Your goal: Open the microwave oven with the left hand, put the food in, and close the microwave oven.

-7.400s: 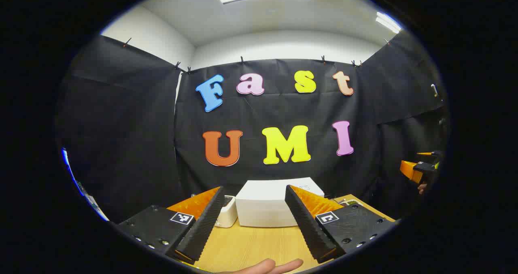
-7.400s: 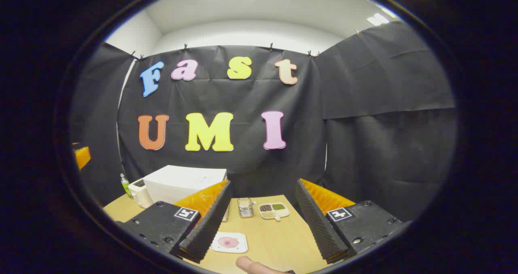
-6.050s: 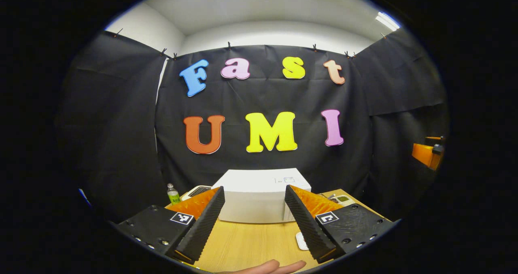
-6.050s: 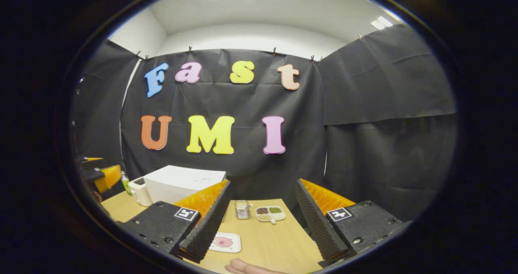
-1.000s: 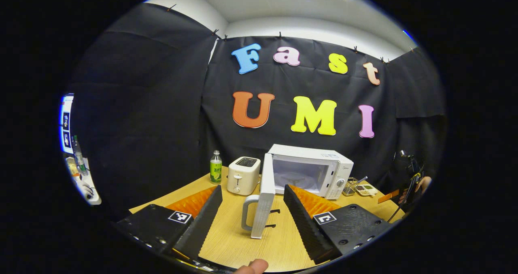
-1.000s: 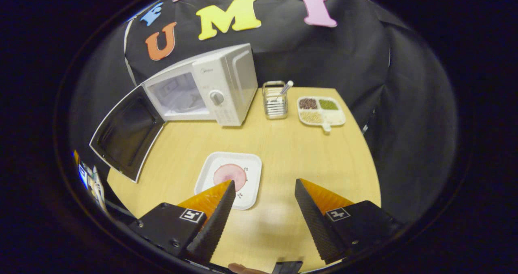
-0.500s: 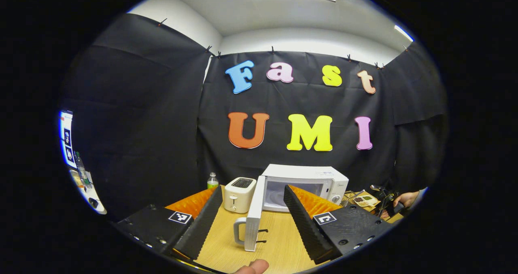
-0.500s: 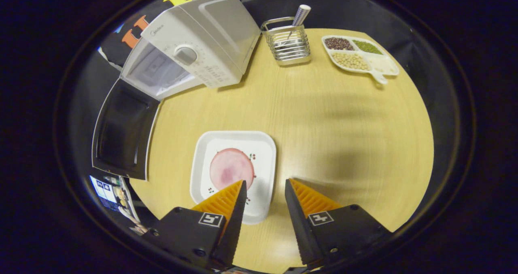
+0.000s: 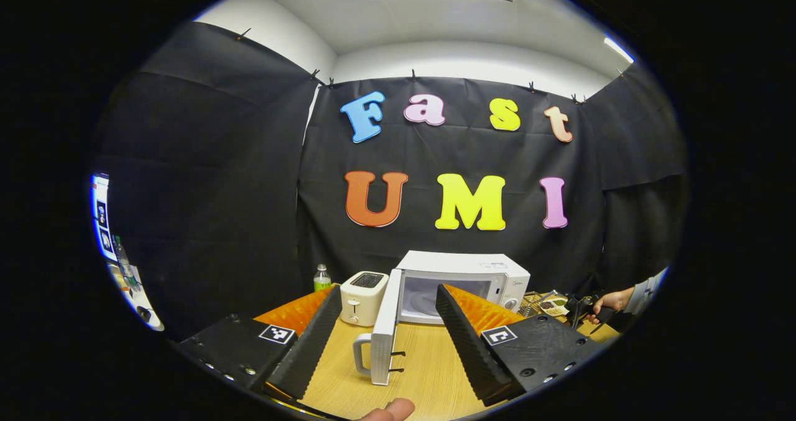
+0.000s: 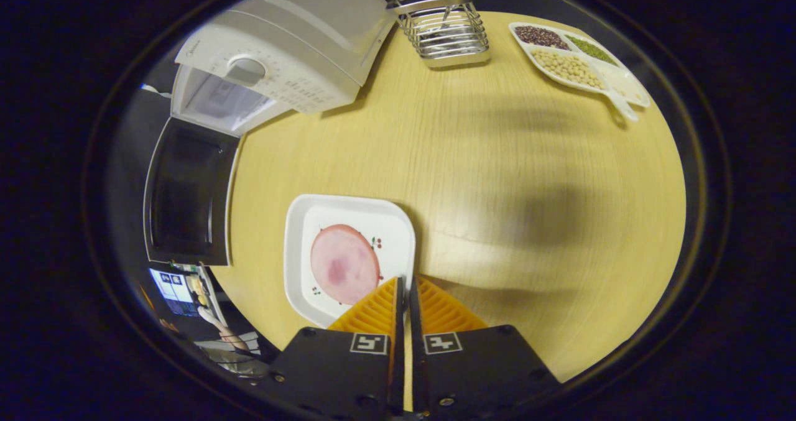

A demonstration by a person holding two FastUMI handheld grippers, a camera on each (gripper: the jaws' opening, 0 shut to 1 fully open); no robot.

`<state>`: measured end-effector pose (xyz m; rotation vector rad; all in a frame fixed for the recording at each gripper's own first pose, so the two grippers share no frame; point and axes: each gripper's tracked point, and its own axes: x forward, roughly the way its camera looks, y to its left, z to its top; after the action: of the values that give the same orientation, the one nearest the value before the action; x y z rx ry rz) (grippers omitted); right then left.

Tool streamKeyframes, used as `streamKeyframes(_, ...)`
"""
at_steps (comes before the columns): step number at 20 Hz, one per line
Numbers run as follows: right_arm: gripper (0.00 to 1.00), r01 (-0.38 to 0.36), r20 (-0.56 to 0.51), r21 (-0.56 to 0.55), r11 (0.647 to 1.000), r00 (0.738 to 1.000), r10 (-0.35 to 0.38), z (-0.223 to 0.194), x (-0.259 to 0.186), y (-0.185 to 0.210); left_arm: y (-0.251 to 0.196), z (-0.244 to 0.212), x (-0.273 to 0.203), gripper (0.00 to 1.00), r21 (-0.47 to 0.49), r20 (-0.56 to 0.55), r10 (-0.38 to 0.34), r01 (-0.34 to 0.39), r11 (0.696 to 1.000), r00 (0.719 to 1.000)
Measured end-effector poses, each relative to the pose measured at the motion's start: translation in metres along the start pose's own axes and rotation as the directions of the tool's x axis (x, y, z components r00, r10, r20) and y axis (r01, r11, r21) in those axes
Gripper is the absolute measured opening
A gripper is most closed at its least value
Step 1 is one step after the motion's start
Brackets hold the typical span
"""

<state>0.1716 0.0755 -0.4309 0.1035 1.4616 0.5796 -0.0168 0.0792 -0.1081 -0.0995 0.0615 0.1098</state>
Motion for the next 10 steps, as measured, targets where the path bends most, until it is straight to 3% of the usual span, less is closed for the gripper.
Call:
streamKeyframes(4,0.04,-0.020,-0.003,-0.024,1.000,1.000,0.020,0.001,0.002,0.000,-0.005,-0.002,-0.001,0.93,0.000,0.010,-0.006,0.006,1.000,1.000)
streamKeyframes(10,0.04,-0.163,0.062,0.050,0.985,0.985,0.160,-0.020,0.002,0.006,-0.011,-0.007,-0.003,0.93,-0.039,0.012,-0.038,0.038,0.999,0.999)
